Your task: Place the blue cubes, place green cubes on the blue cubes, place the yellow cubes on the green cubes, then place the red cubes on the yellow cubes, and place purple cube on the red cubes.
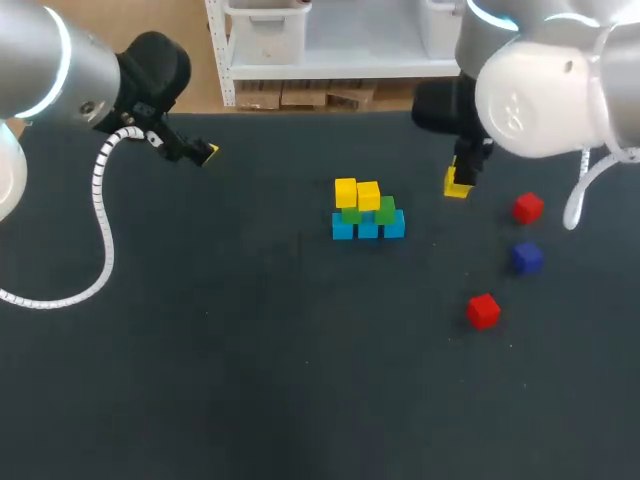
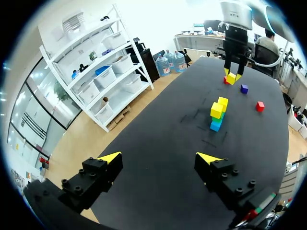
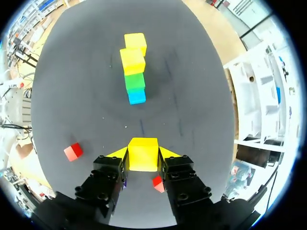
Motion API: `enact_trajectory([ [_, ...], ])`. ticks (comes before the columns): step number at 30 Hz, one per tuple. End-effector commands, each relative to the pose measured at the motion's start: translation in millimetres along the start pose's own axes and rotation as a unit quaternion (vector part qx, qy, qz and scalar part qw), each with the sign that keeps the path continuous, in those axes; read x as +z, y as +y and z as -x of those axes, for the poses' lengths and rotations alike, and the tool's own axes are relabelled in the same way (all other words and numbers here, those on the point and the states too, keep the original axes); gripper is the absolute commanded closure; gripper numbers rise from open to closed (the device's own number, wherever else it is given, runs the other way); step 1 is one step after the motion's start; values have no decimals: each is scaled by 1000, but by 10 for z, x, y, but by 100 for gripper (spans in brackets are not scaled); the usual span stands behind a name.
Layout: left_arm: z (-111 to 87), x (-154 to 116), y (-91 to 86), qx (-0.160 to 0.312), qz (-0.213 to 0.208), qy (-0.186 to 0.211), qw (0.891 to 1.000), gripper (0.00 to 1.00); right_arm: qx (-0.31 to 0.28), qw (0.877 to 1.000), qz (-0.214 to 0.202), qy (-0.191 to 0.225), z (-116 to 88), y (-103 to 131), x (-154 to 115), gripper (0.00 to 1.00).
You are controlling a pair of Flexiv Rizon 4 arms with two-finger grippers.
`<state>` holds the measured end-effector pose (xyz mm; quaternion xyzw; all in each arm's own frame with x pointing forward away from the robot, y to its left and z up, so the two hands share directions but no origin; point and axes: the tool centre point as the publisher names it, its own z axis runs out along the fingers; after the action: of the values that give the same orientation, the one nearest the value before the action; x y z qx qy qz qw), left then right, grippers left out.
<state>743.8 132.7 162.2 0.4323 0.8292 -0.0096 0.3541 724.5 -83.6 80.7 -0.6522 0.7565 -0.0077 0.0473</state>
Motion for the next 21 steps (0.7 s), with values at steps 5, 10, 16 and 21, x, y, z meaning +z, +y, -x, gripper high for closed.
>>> enact_trajectory([
  [5, -11, -1, 19, 2, -4, -2, 1000, 0, -19, 1000, -3, 3, 230, -38, 103, 100],
  [10, -11, -1, 19, 2, -4, -2, 1000, 0, -32, 999, -2, 3, 320, -66, 90, 100],
  [16, -11, -1, 19, 2, -4, -2, 1000, 0, -45, 999, 5, -1, 439, -84, 84, 100],
  [21, -11, -1, 19, 2, -4, -2, 1000, 0, -61, 998, 17, -5, 492, -94, 58, 100],
])
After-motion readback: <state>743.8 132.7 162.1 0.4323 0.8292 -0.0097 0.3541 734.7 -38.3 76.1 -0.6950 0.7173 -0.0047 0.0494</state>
